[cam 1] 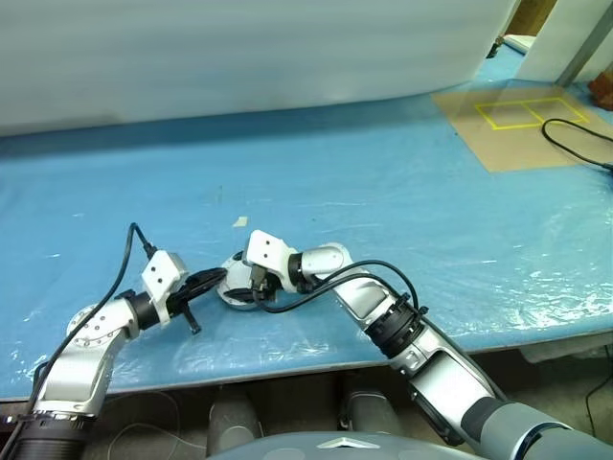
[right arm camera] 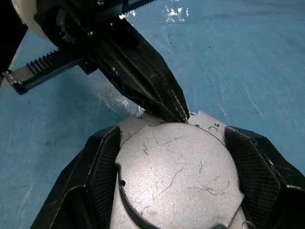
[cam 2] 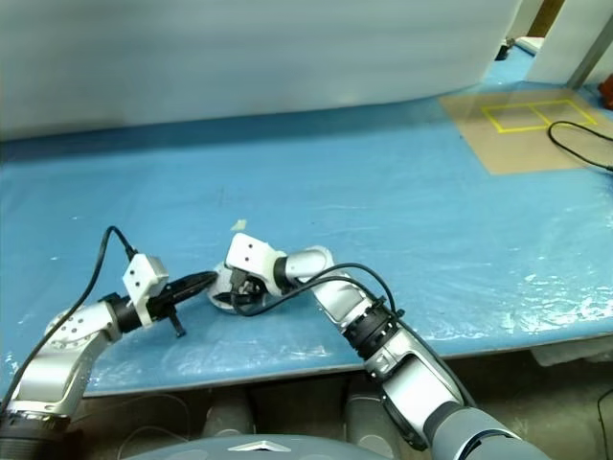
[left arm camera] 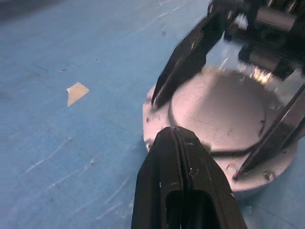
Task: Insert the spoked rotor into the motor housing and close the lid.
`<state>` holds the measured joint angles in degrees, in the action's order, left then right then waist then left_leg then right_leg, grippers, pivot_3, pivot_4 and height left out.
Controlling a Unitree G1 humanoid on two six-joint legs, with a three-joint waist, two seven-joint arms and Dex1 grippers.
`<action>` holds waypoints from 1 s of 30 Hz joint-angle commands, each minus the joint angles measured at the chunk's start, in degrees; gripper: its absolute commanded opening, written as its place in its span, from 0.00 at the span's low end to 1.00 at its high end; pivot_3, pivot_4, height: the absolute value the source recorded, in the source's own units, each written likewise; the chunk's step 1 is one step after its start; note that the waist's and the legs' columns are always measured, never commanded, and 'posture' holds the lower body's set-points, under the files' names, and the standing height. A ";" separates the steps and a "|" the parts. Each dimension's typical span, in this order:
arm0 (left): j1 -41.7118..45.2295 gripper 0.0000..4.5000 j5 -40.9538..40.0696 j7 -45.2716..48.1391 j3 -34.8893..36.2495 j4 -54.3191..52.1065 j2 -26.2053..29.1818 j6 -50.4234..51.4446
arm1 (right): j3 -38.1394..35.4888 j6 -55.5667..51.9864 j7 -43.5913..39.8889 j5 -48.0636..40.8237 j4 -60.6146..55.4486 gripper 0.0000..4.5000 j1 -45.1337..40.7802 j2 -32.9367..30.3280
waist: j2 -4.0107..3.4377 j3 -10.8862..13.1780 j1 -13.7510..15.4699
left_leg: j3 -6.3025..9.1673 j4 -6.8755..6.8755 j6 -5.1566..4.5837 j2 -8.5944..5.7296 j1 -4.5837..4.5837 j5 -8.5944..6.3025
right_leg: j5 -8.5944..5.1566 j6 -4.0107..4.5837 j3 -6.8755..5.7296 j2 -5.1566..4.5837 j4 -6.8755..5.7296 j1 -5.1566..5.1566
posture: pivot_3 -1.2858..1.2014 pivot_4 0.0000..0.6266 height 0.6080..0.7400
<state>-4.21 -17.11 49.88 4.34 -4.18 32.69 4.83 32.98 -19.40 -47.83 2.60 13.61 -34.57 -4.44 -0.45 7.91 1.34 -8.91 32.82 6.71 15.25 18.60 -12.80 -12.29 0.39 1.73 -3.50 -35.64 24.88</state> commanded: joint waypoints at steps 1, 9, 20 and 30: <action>-0.92 0.00 1.24 1.10 -4.01 1.07 0.28 4.16 | 0.92 -2.45 1.03 2.62 2.63 0.70 1.46 -1.64 | 0.02 -0.08 0.19 | 0.01 -0.03 -0.04 -0.01 0.00 -0.02 | -0.01 -0.02 -0.01 0.00 0.00 0.00 | 0.52 0.24 1.00; 0.03 0.00 -0.90 2.95 -5.39 -0.50 -0.45 6.26 | 1.00 -2.31 1.21 2.49 2.49 0.70 1.54 -1.58 | -0.16 -0.34 0.79 | 0.05 -0.12 -0.09 -0.08 -0.01 -0.05 | -0.04 -0.06 0.00 -0.03 0.02 0.00 | 0.52 0.24 1.00; -0.01 0.00 -2.94 5.30 -5.33 -1.37 -0.12 6.63 | -2.53 -7.63 0.29 -1.55 2.39 0.70 1.41 0.22 | -0.14 -0.49 0.83 | 0.11 -0.60 -0.20 -0.35 -0.05 -0.11 | -0.09 -0.16 -0.01 -0.21 0.27 0.05 | 0.52 0.24 1.00; 0.94 0.00 -1.95 7.64 -5.07 -0.37 1.12 4.21 | -8.30 -11.19 -0.08 -7.01 1.01 0.99 0.20 2.10 | -0.08 -0.52 1.08 | 0.10 -0.70 0.00 -0.63 0.43 0.01 | -0.01 -0.04 -0.14 -0.68 0.87 0.00 | 0.52 0.24 1.00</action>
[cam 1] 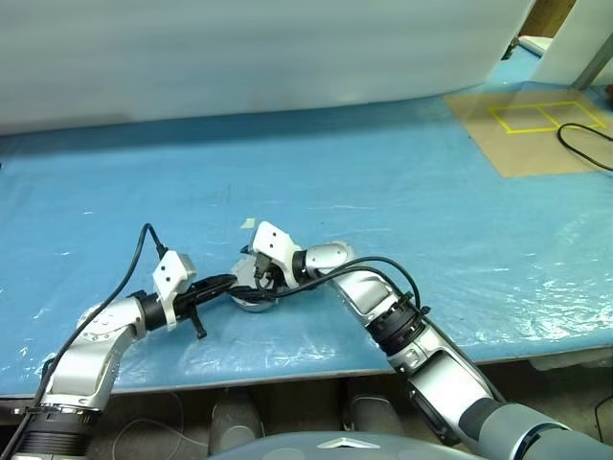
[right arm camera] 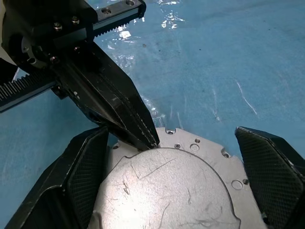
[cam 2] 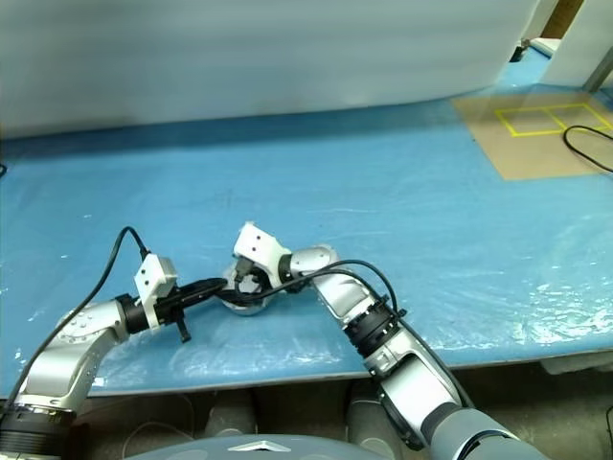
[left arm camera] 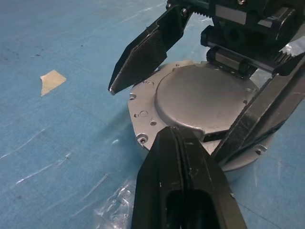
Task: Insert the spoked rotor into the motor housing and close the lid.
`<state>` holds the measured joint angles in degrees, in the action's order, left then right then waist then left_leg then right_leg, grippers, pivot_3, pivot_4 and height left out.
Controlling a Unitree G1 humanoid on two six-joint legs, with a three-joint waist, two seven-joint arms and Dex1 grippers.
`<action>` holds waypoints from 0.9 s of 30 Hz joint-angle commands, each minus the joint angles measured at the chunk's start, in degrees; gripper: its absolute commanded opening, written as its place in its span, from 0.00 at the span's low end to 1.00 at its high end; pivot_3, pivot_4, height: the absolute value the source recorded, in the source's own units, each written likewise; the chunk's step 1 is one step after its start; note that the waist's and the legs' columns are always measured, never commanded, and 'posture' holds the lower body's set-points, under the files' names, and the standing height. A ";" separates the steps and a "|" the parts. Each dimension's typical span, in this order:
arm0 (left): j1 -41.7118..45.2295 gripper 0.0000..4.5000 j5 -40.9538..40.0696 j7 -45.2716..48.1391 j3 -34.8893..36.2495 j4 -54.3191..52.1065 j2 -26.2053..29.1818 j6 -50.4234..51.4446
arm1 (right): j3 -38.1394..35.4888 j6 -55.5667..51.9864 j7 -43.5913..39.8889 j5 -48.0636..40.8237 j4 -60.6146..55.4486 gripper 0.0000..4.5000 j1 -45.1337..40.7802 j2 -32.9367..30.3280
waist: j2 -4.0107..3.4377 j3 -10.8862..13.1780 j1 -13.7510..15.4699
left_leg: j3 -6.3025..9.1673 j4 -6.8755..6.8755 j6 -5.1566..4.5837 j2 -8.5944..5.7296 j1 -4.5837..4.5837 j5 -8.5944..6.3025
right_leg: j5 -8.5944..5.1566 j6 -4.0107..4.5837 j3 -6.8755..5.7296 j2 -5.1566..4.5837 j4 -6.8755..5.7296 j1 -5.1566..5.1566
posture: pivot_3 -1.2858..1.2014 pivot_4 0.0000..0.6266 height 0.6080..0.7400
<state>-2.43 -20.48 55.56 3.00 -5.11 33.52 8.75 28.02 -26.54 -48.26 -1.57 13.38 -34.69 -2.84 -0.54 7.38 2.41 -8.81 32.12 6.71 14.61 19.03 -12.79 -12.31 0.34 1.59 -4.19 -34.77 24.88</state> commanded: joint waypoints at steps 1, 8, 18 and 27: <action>-0.68 0.00 1.64 2.08 -3.77 0.75 0.43 0.14 | -4.17 -5.09 0.03 -3.88 0.87 0.99 0.10 0.74 | 0.02 0.01 -0.01 | 0.01 -0.01 0.00 0.02 0.03 0.00 | 0.00 0.00 0.00 0.00 0.00 0.01 | 0.52 0.24 1.00; 0.28 0.00 2.69 2.49 -4.24 2.08 1.13 -1.47 | -7.63 -13.07 -6.58 -12.09 -4.82 0.99 0.13 -1.39 | 0.04 0.04 -0.15 | 0.01 -0.08 0.01 0.04 0.04 0.01 | -0.02 -0.04 0.00 0.01 0.04 0.03 | 0.52 0.24 1.00; 1.17 0.00 1.89 3.18 -4.22 2.27 1.50 -1.55 | -5.01 -13.76 -9.02 -12.36 -6.84 0.99 0.56 -5.98 | 0.08 0.06 -0.07 | 0.00 -0.17 0.02 0.08 0.05 0.01 | -0.02 -0.05 -0.04 0.02 0.02 0.12 | 0.52 0.24 1.00; 1.59 0.00 1.65 3.70 -4.48 1.53 1.24 -1.81 | -13.05 -29.06 -5.25 -19.09 -3.06 0.99 -2.49 -4.45 | 0.08 0.06 0.02 | 0.00 -0.16 0.02 0.06 0.07 0.02 | -0.02 -0.04 -0.04 0.03 0.02 0.12 | 0.52 0.24 1.00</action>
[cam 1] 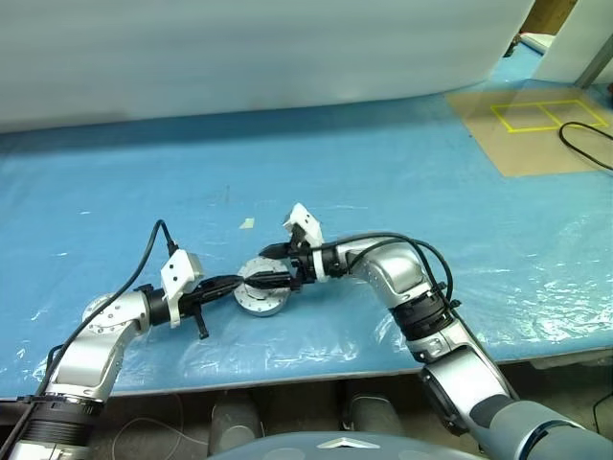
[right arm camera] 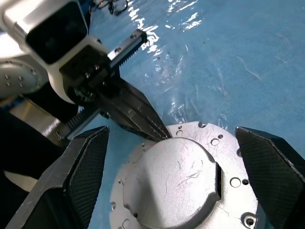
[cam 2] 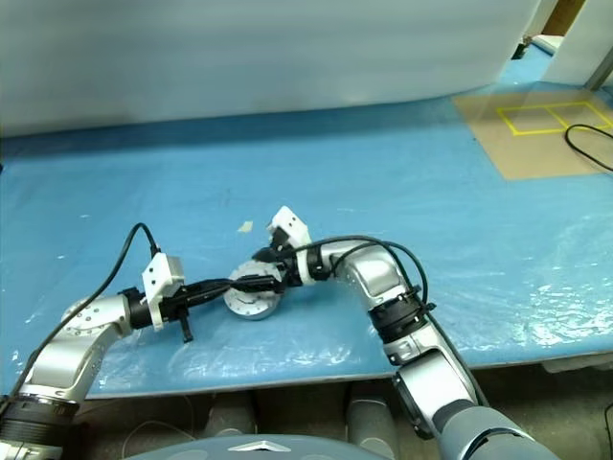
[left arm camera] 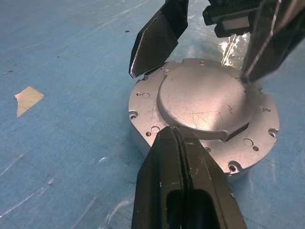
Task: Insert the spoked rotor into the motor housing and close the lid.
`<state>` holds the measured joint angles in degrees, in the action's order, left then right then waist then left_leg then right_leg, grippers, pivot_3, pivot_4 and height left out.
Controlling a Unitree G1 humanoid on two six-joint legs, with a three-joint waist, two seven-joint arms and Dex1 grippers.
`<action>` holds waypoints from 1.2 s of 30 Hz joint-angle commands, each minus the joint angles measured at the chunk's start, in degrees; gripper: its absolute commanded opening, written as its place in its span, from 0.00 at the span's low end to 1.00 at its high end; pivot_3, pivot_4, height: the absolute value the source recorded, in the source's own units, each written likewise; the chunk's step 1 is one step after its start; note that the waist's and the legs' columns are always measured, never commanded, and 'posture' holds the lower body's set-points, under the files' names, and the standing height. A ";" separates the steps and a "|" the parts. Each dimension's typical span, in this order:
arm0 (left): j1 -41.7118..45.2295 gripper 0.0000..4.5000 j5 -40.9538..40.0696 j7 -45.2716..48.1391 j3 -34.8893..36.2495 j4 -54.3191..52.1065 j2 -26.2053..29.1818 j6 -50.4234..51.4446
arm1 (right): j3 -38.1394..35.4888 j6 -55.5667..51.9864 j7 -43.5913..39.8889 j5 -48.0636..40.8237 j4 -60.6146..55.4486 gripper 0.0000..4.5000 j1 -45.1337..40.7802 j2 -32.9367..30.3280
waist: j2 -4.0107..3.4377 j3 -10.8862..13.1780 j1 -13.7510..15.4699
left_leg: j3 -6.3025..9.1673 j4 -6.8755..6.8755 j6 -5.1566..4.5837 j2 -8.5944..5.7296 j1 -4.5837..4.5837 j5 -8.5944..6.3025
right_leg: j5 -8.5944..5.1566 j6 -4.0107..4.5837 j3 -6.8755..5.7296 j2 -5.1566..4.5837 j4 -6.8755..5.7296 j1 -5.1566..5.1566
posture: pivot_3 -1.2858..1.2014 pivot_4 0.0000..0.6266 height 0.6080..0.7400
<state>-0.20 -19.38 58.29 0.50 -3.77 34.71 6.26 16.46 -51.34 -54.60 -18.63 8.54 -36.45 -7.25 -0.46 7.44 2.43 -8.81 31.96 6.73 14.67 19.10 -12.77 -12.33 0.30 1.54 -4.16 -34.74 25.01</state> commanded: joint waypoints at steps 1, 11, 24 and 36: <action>-0.66 0.00 0.55 0.98 -1.97 0.17 0.03 0.66 | -1.81 -5.11 1.36 -2.26 2.35 0.99 -1.01 -0.33 | 0.00 0.00 0.02 | 0.00 0.00 0.00 0.00 0.00 0.00 | 0.00 0.00 0.00 0.00 0.00 0.00 | 0.52 0.24 1.00; -0.28 0.00 0.74 1.04 -2.09 0.47 -0.27 0.20 | -5.23 -17.15 1.90 -6.50 8.08 0.99 -3.74 -3.58 | 0.02 0.03 0.20 | 0.00 0.01 0.01 0.00 0.03 0.01 | 0.00 0.00 -0.03 0.00 -0.03 0.01 | 0.52 0.24 1.00; 0.44 0.00 1.10 0.80 -2.58 1.41 -0.60 -0.64 | -12.03 -34.41 4.59 -14.44 10.83 0.99 -5.06 -2.65 | 0.02 0.03 0.71 | 0.00 0.08 0.01 0.00 0.03 0.01 | 0.00 0.01 -0.04 0.00 -0.06 -0.01 | 0.52 0.24 1.00; 1.04 0.00 1.54 0.76 -2.63 2.46 -0.55 -1.46 | -18.82 -32.76 10.90 -15.76 11.27 0.45 -2.84 2.91 | 0.01 0.05 0.86 | 0.00 0.12 0.01 0.03 0.04 0.01 | 0.00 0.01 -0.05 -0.01 -0.11 0.04 | 0.52 0.24 1.00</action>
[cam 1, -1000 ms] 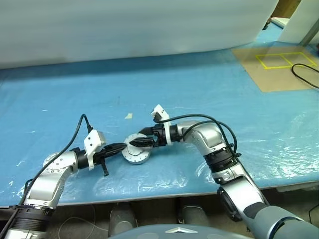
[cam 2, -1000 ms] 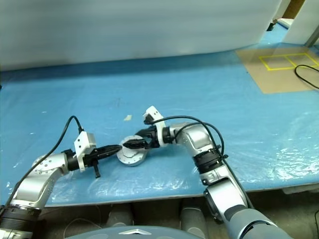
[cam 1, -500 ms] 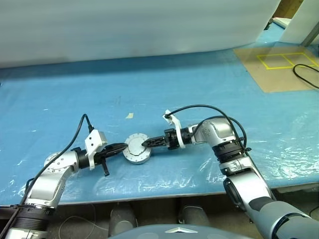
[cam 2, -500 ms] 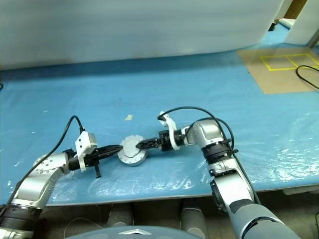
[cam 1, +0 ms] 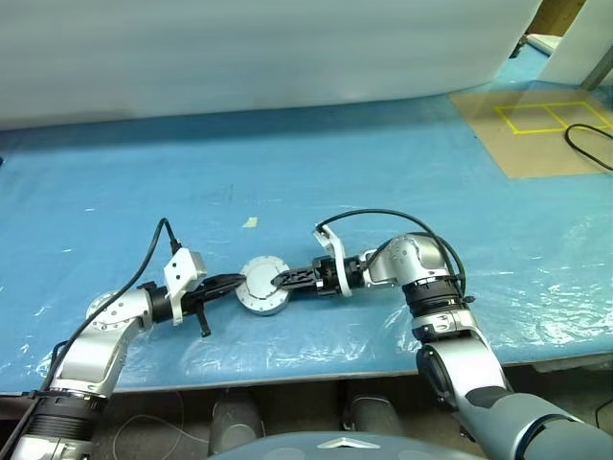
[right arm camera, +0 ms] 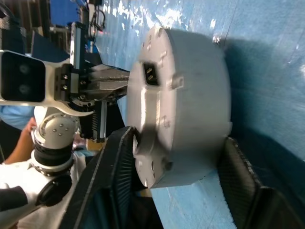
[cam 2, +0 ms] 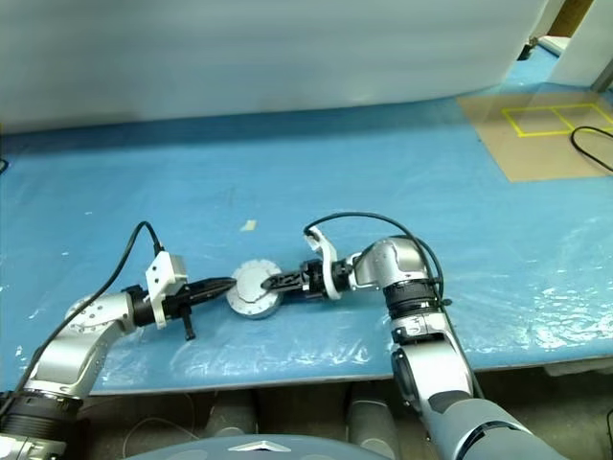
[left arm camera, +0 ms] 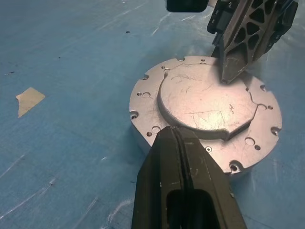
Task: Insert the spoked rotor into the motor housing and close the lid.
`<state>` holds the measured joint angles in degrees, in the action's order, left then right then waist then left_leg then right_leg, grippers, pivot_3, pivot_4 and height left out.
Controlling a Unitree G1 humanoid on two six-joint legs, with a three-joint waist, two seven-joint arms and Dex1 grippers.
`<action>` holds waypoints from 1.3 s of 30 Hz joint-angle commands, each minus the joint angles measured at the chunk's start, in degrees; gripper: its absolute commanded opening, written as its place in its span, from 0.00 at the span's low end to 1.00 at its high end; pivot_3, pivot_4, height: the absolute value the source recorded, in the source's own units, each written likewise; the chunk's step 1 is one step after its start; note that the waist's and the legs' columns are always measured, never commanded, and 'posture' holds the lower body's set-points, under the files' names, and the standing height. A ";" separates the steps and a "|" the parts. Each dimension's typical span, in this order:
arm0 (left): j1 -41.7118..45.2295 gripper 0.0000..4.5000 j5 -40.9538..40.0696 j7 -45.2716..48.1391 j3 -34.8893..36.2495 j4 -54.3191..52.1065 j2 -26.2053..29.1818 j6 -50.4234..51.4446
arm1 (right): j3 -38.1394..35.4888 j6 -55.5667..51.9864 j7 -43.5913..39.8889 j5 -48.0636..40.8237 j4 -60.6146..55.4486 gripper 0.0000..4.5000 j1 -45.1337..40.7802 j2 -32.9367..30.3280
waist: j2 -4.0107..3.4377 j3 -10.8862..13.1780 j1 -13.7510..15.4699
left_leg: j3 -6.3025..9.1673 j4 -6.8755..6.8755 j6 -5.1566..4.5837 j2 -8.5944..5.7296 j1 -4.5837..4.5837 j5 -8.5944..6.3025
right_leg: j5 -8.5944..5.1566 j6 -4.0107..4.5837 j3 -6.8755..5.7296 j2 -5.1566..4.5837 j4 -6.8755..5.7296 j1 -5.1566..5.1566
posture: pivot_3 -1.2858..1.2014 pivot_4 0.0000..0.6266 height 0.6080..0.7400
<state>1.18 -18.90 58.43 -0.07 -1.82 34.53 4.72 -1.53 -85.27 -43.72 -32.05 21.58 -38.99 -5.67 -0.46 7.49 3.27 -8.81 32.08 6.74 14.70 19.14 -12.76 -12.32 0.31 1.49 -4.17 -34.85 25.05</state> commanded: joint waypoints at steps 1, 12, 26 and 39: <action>-0.31 0.00 1.08 0.66 -2.10 0.57 -0.40 0.04 | -0.90 1.34 0.05 -2.36 -1.77 0.45 -0.23 1.32 | 0.00 0.00 0.01 | 0.00 0.01 0.00 0.00 0.00 0.00 | 0.00 0.00 0.00 0.00 0.00 0.00 | 0.52 0.24 1.00; 1.32 0.00 -6.23 -2.52 2.47 0.10 -4.14 6.43 | -10.28 0.33 0.89 -5.33 1.27 0.45 -2.20 4.21 | 0.06 0.06 0.43 | 0.00 0.04 0.00 0.00 0.02 0.00 | 0.00 0.00 0.01 0.00 0.00 0.07 | 0.52 0.24 1.00; 3.15 0.00 -15.36 -6.35 10.33 -1.95 -6.16 14.29 | -17.48 1.13 4.87 -6.76 3.41 0.45 -3.44 7.77 | 0.34 0.32 0.63 | 0.03 0.00 0.01 0.12 0.18 0.01 | 0.04 -0.03 -0.15 0.20 0.00 0.28 | 0.52 0.24 1.00; 5.29 0.00 -24.43 -13.62 17.54 -2.79 -10.65 19.19 | -26.69 4.50 8.47 -12.02 5.50 0.45 -6.86 9.74 | 0.40 0.36 0.60 | 0.03 0.03 0.01 0.13 0.20 0.01 | 0.04 -0.01 -0.16 0.20 -0.02 0.28 | 0.52 0.24 1.00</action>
<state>5.96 -41.52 45.49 15.44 -2.71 23.83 23.59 -26.98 -80.24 -34.07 -39.27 30.07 -43.55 2.84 -0.06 7.85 3.87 -8.78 32.10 6.76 14.83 19.34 -12.75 -12.27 0.27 1.33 -3.95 -34.87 25.32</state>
